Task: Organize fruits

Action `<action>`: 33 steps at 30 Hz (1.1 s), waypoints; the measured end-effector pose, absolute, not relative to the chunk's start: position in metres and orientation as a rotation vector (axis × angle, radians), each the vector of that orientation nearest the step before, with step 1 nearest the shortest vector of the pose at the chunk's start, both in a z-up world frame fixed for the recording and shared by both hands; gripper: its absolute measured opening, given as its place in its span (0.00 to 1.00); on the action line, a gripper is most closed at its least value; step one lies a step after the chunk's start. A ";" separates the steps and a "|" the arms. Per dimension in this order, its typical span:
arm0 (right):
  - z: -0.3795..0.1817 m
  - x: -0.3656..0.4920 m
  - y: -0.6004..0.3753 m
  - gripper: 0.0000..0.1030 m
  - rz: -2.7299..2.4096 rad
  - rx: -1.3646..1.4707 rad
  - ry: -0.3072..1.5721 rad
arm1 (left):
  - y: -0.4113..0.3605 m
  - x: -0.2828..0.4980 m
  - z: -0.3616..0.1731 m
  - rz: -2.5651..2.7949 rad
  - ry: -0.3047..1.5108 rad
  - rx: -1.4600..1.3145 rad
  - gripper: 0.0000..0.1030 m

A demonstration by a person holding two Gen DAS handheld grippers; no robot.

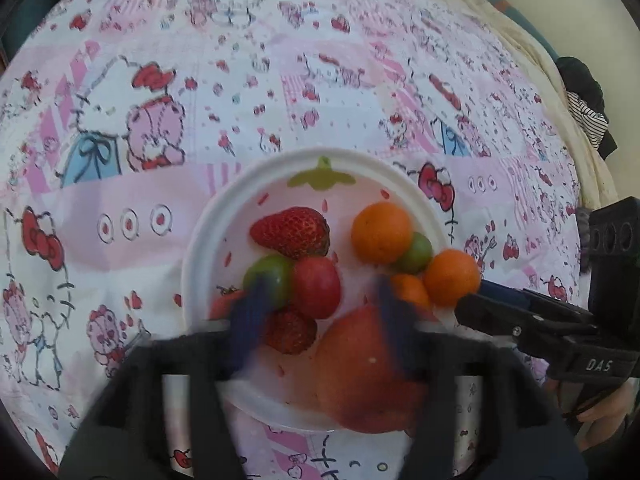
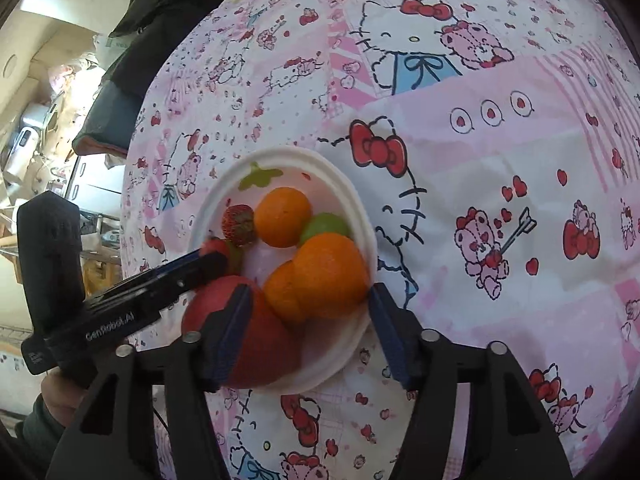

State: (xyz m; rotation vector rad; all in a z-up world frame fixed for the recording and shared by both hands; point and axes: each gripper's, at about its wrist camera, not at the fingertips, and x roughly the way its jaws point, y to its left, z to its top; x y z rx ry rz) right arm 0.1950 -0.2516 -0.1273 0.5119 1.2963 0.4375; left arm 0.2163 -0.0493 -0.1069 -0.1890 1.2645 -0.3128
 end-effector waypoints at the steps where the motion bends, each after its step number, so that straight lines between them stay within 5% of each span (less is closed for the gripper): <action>1: -0.126 0.195 -0.251 0.69 0.441 0.512 1.292 | -0.050 0.214 -0.102 -0.313 1.241 -0.189 0.75; 4: -0.119 0.195 -0.253 0.88 0.443 0.518 1.268 | -0.053 0.211 -0.092 -0.308 1.211 -0.151 0.79; 6: -0.116 0.196 -0.253 0.92 0.447 0.526 1.258 | -0.051 0.211 -0.088 -0.301 1.199 -0.144 0.79; 15: -0.091 0.189 -0.271 0.94 0.358 0.473 1.162 | -0.022 0.200 -0.071 -0.168 1.122 -0.144 0.79; 25: -0.031 0.141 -0.270 0.95 0.282 0.387 0.989 | 0.000 0.139 0.009 -0.030 0.847 -0.028 0.80; 28: -0.008 0.117 -0.262 0.95 0.254 0.330 0.931 | 0.012 0.116 0.022 -0.033 0.822 -0.075 0.92; 33: 0.021 0.083 -0.250 0.95 0.224 0.220 0.842 | 0.017 0.082 0.037 -0.032 0.763 -0.087 0.97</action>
